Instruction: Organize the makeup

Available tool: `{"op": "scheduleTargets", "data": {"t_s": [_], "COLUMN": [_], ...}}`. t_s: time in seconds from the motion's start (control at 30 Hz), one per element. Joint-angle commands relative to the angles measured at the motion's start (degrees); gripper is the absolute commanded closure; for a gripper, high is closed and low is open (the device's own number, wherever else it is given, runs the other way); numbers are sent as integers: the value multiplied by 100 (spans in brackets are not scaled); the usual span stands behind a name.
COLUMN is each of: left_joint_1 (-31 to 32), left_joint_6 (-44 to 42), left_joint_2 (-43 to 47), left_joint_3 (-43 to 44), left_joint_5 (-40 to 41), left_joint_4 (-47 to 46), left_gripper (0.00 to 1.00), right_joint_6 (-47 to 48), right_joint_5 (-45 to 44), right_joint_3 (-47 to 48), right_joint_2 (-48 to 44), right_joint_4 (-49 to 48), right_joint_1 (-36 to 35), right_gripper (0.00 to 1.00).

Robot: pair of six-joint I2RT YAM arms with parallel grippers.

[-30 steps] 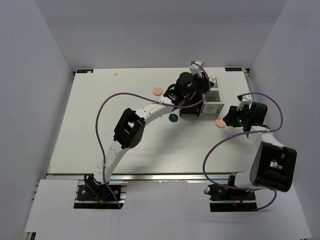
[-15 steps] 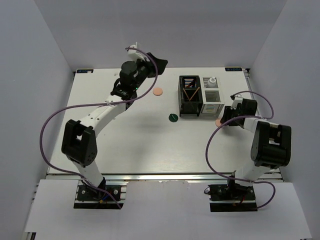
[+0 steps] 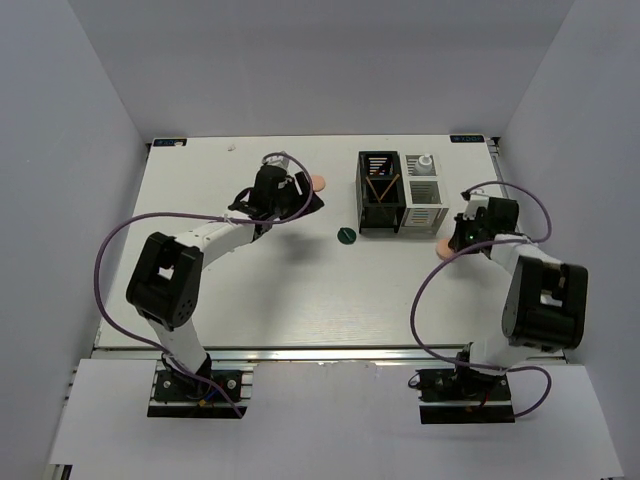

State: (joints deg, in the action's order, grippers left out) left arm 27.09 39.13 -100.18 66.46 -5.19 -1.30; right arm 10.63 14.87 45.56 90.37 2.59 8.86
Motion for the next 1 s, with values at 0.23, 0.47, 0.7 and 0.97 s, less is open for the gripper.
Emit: {"op": "scheduleTargets", "data": {"t_s": [0.23,0.47,0.7,0.97], "left_joint_1": [-520,-679,-767,-793], "left_joint_6": [832,1087,1070,1140], "left_joint_2": [-546,-1126,-1706,-2672], "left_joint_3": [403,965,1756,2898], "left_joint_5": [62,-140,-61,106], "left_joint_4": [455,403,648,587], "left_gripper": [24,18,15,17], "right_joint_6": [935,10,-149,176], "right_joint_5": [2756,1348,447,69], "right_joint_3": [365,988,1622,1649], "right_joint_2": [-2058,-1312,-398,-266], "right_joint_4": [-422,-1146,-1173,-1033], "right_joint_1": [467,-568,-1159,-1159], "right_gripper": [100,100,100,96]}}
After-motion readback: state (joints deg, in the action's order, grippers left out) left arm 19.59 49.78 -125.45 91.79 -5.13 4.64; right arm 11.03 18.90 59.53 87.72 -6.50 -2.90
